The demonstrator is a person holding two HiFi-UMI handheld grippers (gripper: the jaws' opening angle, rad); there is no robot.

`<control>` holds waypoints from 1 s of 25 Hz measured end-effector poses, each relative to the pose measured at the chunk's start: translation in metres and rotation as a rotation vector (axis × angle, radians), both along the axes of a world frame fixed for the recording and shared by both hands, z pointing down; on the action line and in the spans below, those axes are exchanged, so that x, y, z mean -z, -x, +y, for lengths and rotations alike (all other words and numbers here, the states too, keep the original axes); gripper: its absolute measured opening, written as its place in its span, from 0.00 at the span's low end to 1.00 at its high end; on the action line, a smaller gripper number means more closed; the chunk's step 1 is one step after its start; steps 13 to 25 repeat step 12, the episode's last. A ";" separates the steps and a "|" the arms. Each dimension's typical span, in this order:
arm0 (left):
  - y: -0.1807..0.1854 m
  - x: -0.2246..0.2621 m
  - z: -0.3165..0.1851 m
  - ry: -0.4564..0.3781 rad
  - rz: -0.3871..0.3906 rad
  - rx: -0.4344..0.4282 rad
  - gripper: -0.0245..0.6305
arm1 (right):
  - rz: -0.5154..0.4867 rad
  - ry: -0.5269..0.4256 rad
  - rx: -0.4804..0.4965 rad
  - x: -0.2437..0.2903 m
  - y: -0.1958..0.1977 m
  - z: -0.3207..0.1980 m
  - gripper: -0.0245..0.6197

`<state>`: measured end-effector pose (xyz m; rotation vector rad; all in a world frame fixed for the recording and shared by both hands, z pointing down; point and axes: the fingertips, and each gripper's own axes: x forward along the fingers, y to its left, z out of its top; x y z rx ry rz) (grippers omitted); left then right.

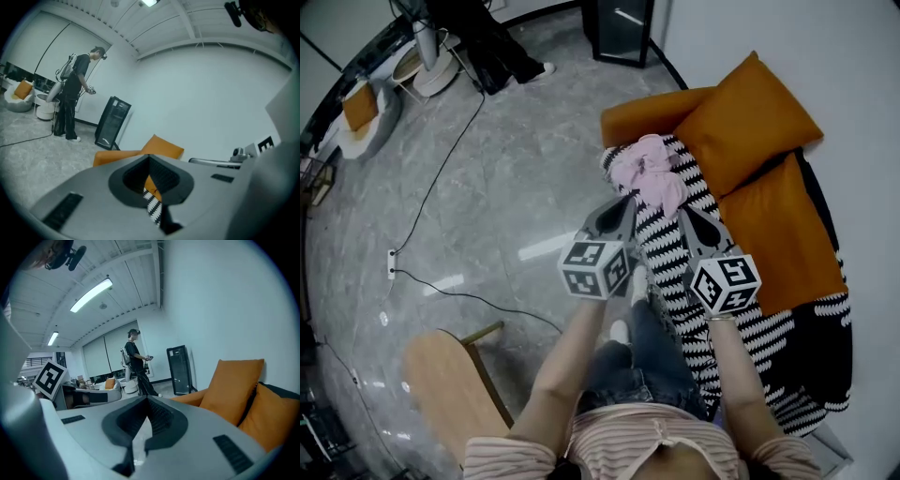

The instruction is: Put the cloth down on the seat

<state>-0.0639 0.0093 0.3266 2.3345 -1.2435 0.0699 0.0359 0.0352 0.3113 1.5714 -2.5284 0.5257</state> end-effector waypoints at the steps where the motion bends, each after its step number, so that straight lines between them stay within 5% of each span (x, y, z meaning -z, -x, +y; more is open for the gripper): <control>1: 0.001 0.007 0.007 -0.014 -0.005 -0.005 0.06 | -0.002 -0.011 -0.003 0.006 -0.001 0.007 0.05; 12: 0.016 0.070 0.074 -0.137 -0.025 -0.008 0.06 | -0.105 -0.079 -0.065 0.066 -0.019 0.089 0.05; 25: 0.016 0.070 0.074 -0.137 -0.025 -0.008 0.06 | -0.105 -0.079 -0.065 0.066 -0.019 0.089 0.05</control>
